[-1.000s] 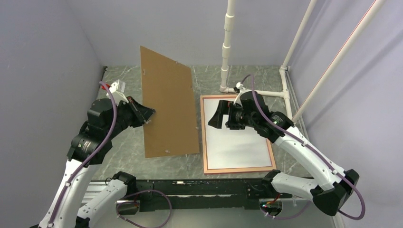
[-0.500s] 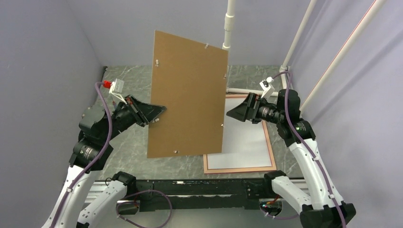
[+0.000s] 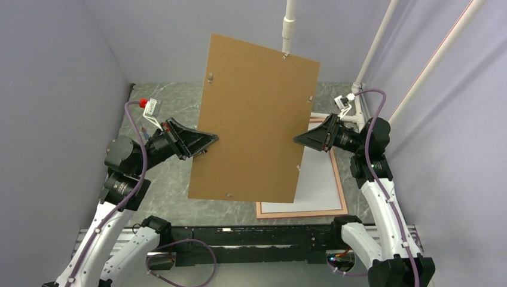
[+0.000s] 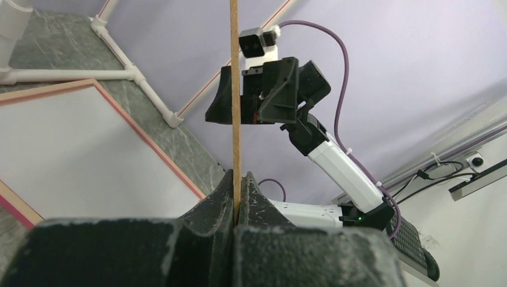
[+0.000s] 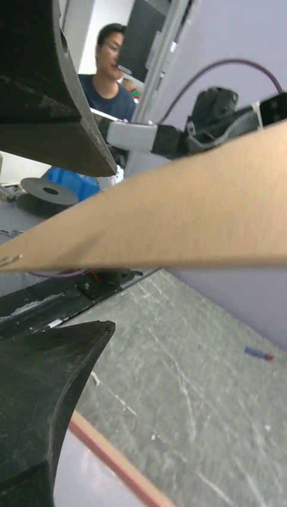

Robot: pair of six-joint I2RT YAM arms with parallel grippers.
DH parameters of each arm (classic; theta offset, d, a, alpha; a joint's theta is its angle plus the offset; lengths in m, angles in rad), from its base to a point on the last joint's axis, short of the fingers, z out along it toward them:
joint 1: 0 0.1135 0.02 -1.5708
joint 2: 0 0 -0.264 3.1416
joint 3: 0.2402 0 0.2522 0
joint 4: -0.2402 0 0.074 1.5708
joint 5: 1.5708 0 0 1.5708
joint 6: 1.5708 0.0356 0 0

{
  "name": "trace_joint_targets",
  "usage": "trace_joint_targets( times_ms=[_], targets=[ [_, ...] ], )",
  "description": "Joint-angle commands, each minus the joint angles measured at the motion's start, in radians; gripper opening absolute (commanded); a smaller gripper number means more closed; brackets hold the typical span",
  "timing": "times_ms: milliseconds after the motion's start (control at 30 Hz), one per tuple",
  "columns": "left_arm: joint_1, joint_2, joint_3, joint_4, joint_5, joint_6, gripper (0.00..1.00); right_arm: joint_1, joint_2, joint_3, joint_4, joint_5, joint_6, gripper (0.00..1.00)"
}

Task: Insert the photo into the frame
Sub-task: Turn over the photo frame item at the center of the board.

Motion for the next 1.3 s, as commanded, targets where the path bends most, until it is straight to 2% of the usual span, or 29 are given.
trace_joint_targets(
  times_ms=[0, 133, 233, 367, 467, 600, 733, 833, 967, 1033, 1067, 1133, 1167, 1200, 1267],
  targets=[
    [0.001, -0.006, -0.005, 0.165, 0.006, -0.044, 0.00, -0.004, -0.028, -0.017, 0.326, -0.103, 0.190, 0.90],
    [0.004, 0.005, -0.027, 0.174, 0.000, -0.053, 0.00, -0.004, -0.032, -0.069, 0.604, -0.136, 0.411, 0.81],
    [0.009, 0.011, -0.046, 0.182, -0.005, -0.060, 0.00, -0.004, -0.022, -0.089, 0.762, -0.155, 0.511, 0.75],
    [0.036, 0.021, -0.074, 0.191, 0.005, -0.084, 0.00, -0.004, 0.001, -0.107, 0.928, -0.175, 0.633, 0.56],
    [0.068, 0.022, -0.102, 0.203, 0.021, -0.104, 0.00, -0.005, 0.012, -0.111, 1.003, -0.178, 0.689, 0.49],
    [0.106, 0.027, -0.143, 0.237, 0.050, -0.138, 0.00, -0.005, 0.015, -0.105, 1.000, -0.174, 0.690, 0.40],
    [0.125, 0.031, -0.167, 0.249, 0.059, -0.152, 0.00, -0.005, 0.005, -0.100, 0.943, -0.167, 0.651, 0.21],
    [0.128, 0.035, -0.169, 0.241, 0.061, -0.145, 0.00, -0.005, -0.006, -0.097, 0.884, -0.159, 0.602, 0.02],
    [0.128, 0.031, -0.169, 0.214, 0.051, -0.126, 0.03, -0.005, -0.023, -0.079, 0.743, -0.150, 0.509, 0.00],
    [0.130, 0.028, -0.162, 0.190, 0.043, -0.109, 0.12, -0.005, -0.033, -0.067, 0.668, -0.146, 0.457, 0.00],
    [0.130, 0.026, -0.159, 0.180, 0.039, -0.098, 0.22, -0.005, -0.039, -0.059, 0.630, -0.141, 0.425, 0.00],
    [0.130, 0.023, -0.154, 0.162, 0.035, -0.078, 0.49, -0.005, -0.046, -0.038, 0.517, -0.129, 0.351, 0.00],
    [0.130, 0.022, -0.150, 0.149, 0.033, -0.071, 0.71, -0.005, -0.052, -0.025, 0.461, -0.124, 0.306, 0.00],
    [0.130, 0.021, -0.145, 0.132, 0.029, -0.063, 0.84, -0.005, -0.056, -0.010, 0.395, -0.116, 0.265, 0.00],
    [0.131, 0.021, -0.129, 0.085, 0.019, -0.039, 0.99, -0.005, -0.062, 0.022, 0.269, -0.097, 0.168, 0.00]
  ],
)
